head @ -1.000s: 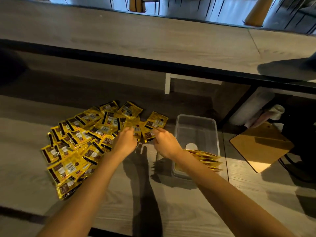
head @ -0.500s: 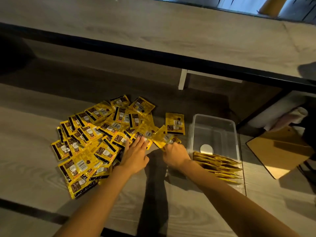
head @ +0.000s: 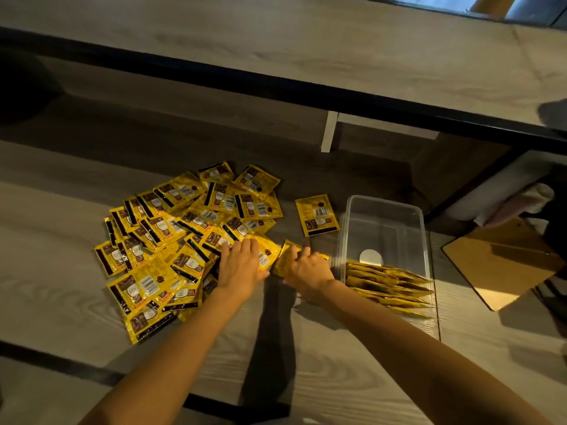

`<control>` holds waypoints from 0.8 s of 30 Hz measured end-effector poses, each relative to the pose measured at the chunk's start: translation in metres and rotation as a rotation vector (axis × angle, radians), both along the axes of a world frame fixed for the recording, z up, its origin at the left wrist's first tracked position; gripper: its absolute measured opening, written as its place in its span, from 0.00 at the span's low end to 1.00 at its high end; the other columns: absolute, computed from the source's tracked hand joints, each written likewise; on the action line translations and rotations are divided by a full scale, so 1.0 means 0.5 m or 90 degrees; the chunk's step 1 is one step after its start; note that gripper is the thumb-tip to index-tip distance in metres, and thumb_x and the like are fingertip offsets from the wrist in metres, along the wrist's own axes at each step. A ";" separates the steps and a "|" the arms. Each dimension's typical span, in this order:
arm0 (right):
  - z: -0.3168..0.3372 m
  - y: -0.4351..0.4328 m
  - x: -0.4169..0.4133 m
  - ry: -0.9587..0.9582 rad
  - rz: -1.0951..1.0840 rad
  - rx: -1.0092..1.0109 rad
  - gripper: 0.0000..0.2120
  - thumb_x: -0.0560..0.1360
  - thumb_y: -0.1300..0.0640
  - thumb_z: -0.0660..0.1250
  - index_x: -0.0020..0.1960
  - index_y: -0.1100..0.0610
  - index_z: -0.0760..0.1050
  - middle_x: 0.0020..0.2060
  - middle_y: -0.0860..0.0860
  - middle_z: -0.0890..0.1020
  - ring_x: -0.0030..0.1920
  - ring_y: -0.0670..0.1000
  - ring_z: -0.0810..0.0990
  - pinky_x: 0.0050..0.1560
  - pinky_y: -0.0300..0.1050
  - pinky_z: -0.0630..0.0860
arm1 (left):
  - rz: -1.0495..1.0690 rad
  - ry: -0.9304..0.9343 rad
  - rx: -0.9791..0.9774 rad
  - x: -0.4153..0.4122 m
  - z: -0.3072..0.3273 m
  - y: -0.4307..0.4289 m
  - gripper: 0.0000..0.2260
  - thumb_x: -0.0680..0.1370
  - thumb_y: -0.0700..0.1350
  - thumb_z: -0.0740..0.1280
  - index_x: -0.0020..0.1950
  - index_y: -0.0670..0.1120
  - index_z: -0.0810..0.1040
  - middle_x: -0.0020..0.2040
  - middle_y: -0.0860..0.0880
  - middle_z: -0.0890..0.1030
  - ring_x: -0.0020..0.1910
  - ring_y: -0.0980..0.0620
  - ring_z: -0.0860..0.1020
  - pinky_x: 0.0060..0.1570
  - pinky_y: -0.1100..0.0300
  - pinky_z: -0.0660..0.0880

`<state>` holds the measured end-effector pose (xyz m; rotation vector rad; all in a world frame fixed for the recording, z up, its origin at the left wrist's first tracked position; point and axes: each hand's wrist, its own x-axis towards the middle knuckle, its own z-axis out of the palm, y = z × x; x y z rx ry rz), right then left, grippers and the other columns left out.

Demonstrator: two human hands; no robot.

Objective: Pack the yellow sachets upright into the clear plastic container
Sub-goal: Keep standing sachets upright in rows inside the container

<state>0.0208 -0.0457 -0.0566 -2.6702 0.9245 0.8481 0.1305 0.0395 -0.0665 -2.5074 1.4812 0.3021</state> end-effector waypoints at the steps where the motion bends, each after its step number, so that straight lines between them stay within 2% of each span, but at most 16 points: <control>1: 0.000 0.004 -0.001 0.011 0.004 -0.006 0.35 0.79 0.47 0.56 0.75 0.64 0.43 0.72 0.70 0.57 0.70 0.69 0.62 0.67 0.59 0.66 | -0.004 -0.014 -0.013 -0.003 0.001 -0.003 0.31 0.77 0.55 0.62 0.73 0.40 0.56 0.69 0.41 0.67 0.68 0.43 0.67 0.69 0.49 0.59; 4: 0.000 0.016 -0.006 0.042 0.017 -0.021 0.31 0.80 0.53 0.55 0.76 0.61 0.42 0.72 0.71 0.56 0.69 0.71 0.63 0.64 0.61 0.69 | 0.020 -0.008 0.005 -0.016 0.001 -0.005 0.30 0.76 0.47 0.63 0.73 0.40 0.54 0.66 0.37 0.70 0.64 0.40 0.70 0.64 0.49 0.66; 6: 0.009 0.020 -0.011 0.022 0.040 -0.049 0.30 0.80 0.59 0.55 0.75 0.62 0.43 0.69 0.70 0.63 0.66 0.69 0.68 0.60 0.60 0.73 | 0.039 0.010 0.011 -0.019 0.005 -0.001 0.30 0.76 0.44 0.64 0.74 0.41 0.52 0.65 0.35 0.70 0.61 0.38 0.73 0.59 0.49 0.71; 9: 0.036 0.011 -0.013 -0.079 0.026 -0.036 0.22 0.80 0.61 0.54 0.72 0.63 0.55 0.62 0.63 0.75 0.61 0.63 0.75 0.55 0.55 0.74 | 0.091 0.082 -0.035 -0.009 0.024 0.001 0.20 0.79 0.40 0.59 0.71 0.44 0.63 0.60 0.38 0.74 0.58 0.39 0.77 0.52 0.51 0.75; 11: 0.067 -0.001 -0.011 -0.170 -0.070 0.025 0.16 0.81 0.57 0.53 0.66 0.62 0.65 0.59 0.62 0.77 0.60 0.63 0.76 0.55 0.54 0.74 | 0.185 0.162 -0.123 0.002 0.044 -0.004 0.14 0.81 0.41 0.55 0.65 0.41 0.71 0.56 0.38 0.78 0.56 0.39 0.77 0.49 0.50 0.74; 13: 0.099 -0.014 -0.011 -0.282 -0.187 0.085 0.17 0.81 0.53 0.52 0.59 0.62 0.72 0.55 0.63 0.79 0.56 0.65 0.77 0.53 0.54 0.74 | 0.273 0.259 -0.237 0.013 0.068 -0.014 0.13 0.80 0.43 0.57 0.57 0.37 0.76 0.52 0.36 0.80 0.53 0.38 0.77 0.47 0.48 0.72; 14: 0.114 -0.023 -0.013 -0.333 -0.231 0.106 0.18 0.81 0.51 0.51 0.57 0.63 0.73 0.52 0.64 0.80 0.54 0.65 0.78 0.51 0.53 0.73 | 0.303 0.310 -0.288 0.019 0.082 -0.020 0.12 0.80 0.44 0.59 0.50 0.37 0.77 0.48 0.37 0.80 0.50 0.39 0.77 0.45 0.49 0.72; 16: 0.142 -0.048 -0.020 -0.429 -0.294 0.127 0.19 0.81 0.52 0.54 0.53 0.66 0.76 0.50 0.65 0.80 0.52 0.65 0.78 0.47 0.52 0.72 | 0.344 0.403 -0.374 0.025 0.111 -0.037 0.12 0.77 0.44 0.64 0.37 0.39 0.74 0.37 0.42 0.77 0.42 0.43 0.75 0.38 0.52 0.69; 17: 0.154 -0.063 -0.028 -0.472 -0.326 0.134 0.19 0.80 0.53 0.55 0.53 0.67 0.76 0.50 0.65 0.80 0.52 0.65 0.78 0.47 0.52 0.71 | 0.353 0.436 -0.412 0.023 0.128 -0.048 0.13 0.76 0.44 0.66 0.34 0.40 0.72 0.33 0.44 0.74 0.38 0.45 0.73 0.34 0.54 0.66; 19: 0.179 -0.098 -0.049 -0.546 -0.402 0.158 0.17 0.80 0.53 0.57 0.53 0.66 0.78 0.51 0.63 0.80 0.52 0.61 0.79 0.49 0.51 0.74 | 0.347 0.485 -0.465 0.011 0.165 -0.073 0.12 0.74 0.45 0.68 0.34 0.40 0.73 0.29 0.46 0.73 0.31 0.48 0.71 0.30 0.58 0.64; 22: 0.203 -0.141 -0.097 -0.651 -0.512 0.211 0.13 0.79 0.54 0.59 0.53 0.61 0.78 0.47 0.54 0.81 0.43 0.47 0.79 0.39 0.36 0.75 | 0.271 0.531 -0.517 -0.023 0.211 -0.117 0.06 0.74 0.42 0.69 0.38 0.44 0.76 0.29 0.51 0.74 0.29 0.55 0.72 0.30 0.60 0.67; 23: 0.207 -0.153 -0.118 -0.682 -0.533 0.207 0.12 0.78 0.55 0.61 0.54 0.61 0.78 0.48 0.54 0.82 0.44 0.46 0.79 0.41 0.36 0.76 | 0.243 0.523 -0.529 -0.039 0.224 -0.133 0.03 0.74 0.41 0.69 0.41 0.46 0.77 0.31 0.52 0.75 0.30 0.57 0.73 0.32 0.61 0.69; 24: 0.207 -0.165 -0.139 -0.706 -0.552 0.189 0.11 0.78 0.56 0.62 0.55 0.60 0.77 0.49 0.54 0.82 0.46 0.47 0.80 0.46 0.40 0.78 | 0.221 0.519 -0.539 -0.054 0.232 -0.148 0.03 0.73 0.40 0.69 0.44 0.47 0.77 0.34 0.53 0.76 0.33 0.58 0.74 0.33 0.63 0.71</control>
